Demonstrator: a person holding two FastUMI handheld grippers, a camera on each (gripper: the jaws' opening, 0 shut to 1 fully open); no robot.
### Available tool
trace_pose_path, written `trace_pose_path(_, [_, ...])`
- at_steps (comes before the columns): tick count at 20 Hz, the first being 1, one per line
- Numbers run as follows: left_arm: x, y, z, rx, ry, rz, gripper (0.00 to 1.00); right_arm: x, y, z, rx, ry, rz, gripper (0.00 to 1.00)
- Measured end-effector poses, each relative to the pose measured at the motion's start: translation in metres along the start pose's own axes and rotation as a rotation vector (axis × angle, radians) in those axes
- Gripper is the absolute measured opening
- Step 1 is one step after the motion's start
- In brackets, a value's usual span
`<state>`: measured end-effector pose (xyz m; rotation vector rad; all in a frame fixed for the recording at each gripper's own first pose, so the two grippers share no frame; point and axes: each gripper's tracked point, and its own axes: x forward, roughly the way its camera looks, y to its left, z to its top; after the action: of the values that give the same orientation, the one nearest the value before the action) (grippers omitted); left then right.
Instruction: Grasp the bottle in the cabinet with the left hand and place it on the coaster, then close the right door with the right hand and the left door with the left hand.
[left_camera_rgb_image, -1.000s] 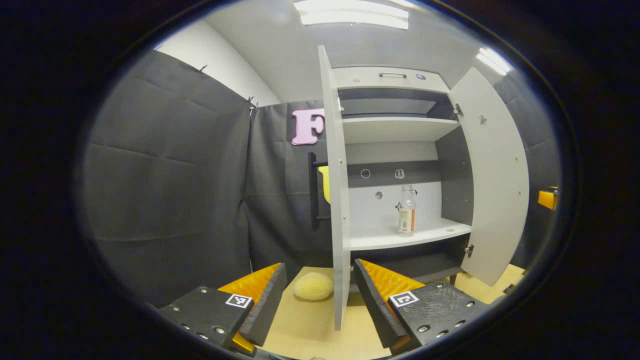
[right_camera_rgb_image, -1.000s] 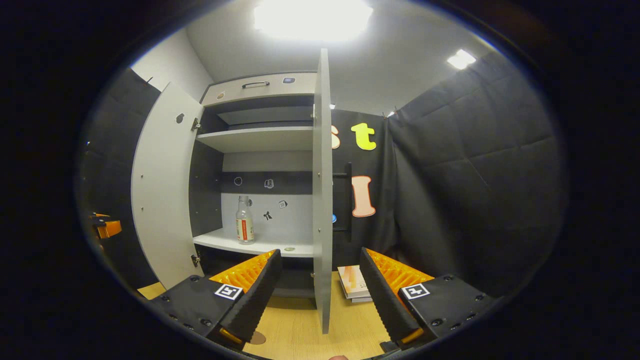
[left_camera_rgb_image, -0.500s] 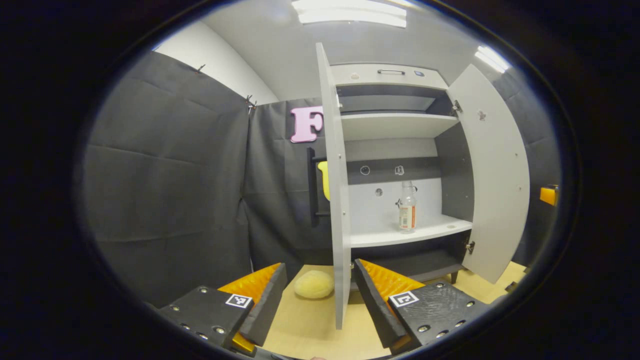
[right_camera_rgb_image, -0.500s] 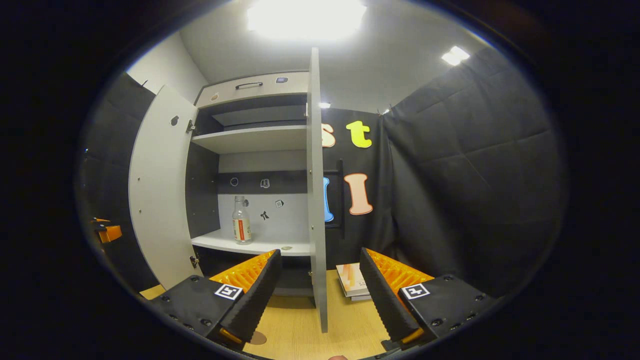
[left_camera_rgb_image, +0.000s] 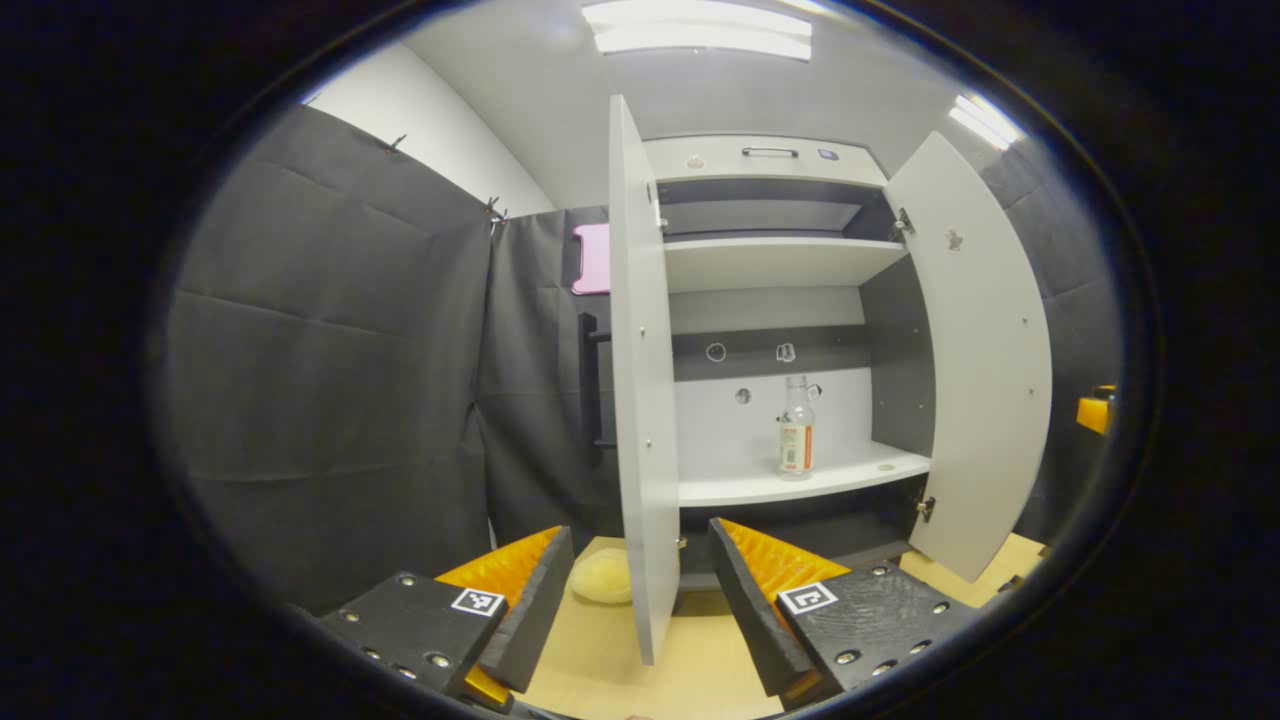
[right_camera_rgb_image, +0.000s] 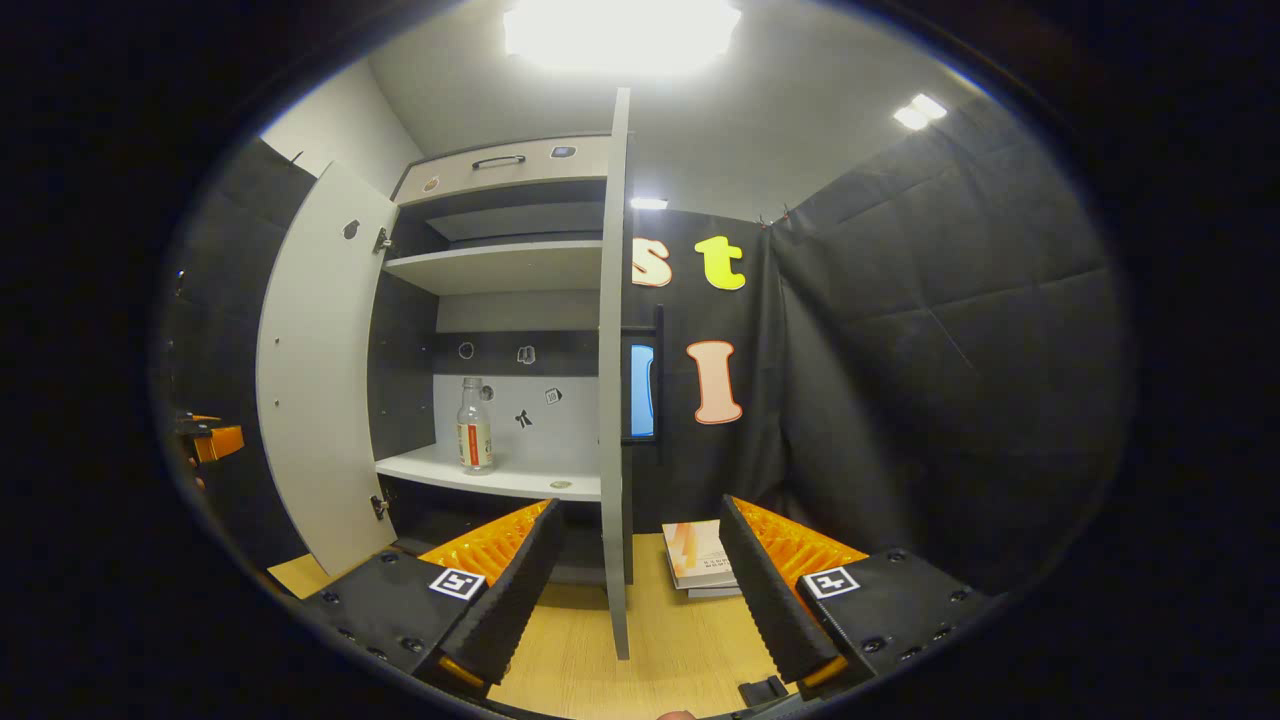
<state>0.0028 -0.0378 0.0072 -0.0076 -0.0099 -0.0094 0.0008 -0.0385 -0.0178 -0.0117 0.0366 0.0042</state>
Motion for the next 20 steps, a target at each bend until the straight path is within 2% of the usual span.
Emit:
trace_pose_path(5, [0.005, -0.038, 0.015, 0.024, -0.019, -0.009, 0.83, 0.004, -0.023, -0.009, -0.007, 0.008, 0.023, 0.99])
trace_pose_path(6, [0.006, -0.046, 0.017, 0.03, -0.019, -0.009, 0.84, 0.005, -0.027, -0.012, -0.004, 0.01, 0.031, 0.96])
trace_pose_path(7, [0.005, -0.055, 0.019, 0.034, -0.02, -0.01, 0.84, 0.005, -0.03, -0.015, -0.003, 0.012, 0.04, 0.99])
trace_pose_path(11, [0.01, -0.092, 0.027, 0.045, -0.031, -0.026, 0.83, 0.005, -0.05, -0.024, -0.01, 0.014, 0.054, 0.99])
trace_pose_path(20, [0.058, -0.15, 0.051, 0.019, -0.057, -0.107, 0.84, 0.001, -0.088, -0.035, 0.014, 0.036, -0.005, 0.99])
